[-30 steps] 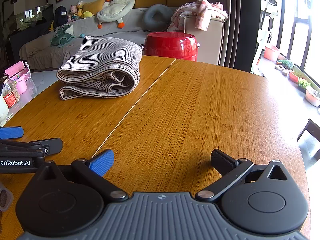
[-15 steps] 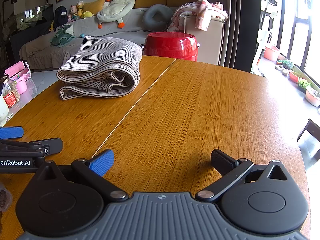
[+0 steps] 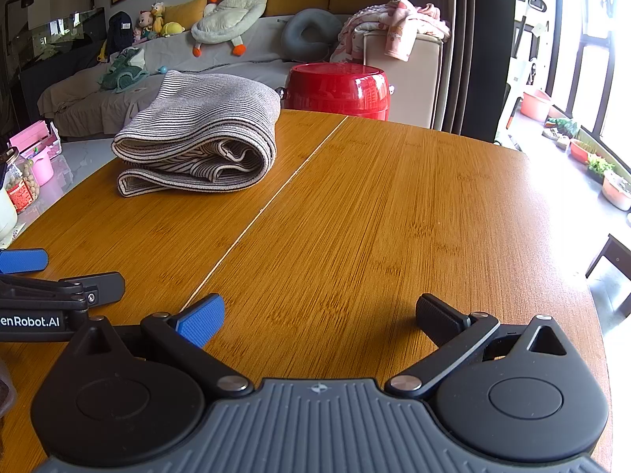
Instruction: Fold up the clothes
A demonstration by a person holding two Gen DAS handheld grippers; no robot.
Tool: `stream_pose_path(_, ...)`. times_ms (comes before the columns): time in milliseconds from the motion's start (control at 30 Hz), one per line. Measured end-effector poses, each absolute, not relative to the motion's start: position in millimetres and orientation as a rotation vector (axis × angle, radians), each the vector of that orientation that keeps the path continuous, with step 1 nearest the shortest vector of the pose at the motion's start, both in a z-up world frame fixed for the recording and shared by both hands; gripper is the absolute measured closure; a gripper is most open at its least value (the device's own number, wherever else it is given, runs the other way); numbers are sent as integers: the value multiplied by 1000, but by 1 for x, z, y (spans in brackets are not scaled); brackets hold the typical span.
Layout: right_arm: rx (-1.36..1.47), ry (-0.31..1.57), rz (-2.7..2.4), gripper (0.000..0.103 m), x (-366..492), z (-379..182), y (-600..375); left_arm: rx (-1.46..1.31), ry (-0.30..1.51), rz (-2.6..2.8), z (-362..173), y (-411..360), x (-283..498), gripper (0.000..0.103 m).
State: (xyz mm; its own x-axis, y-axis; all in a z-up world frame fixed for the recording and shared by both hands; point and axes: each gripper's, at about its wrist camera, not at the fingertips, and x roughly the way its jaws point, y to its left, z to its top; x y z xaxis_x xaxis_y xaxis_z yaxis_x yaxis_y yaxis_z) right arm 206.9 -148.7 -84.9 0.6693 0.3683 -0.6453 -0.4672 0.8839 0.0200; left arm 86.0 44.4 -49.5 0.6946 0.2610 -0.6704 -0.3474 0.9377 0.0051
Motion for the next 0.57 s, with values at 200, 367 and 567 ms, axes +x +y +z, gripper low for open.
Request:
stream_pose_path(200,-154,693,473,0,208,-85,-149,-141,719,332,-49,46,85,0)
stream_pose_path(367,-155,693,471,0,207,-85,-149,-132,722,330,-50,45,85,0)
stream_pose_path(567,-161,692,470,0,208,-85,-148,-224,671,286,-47,59,75,0)
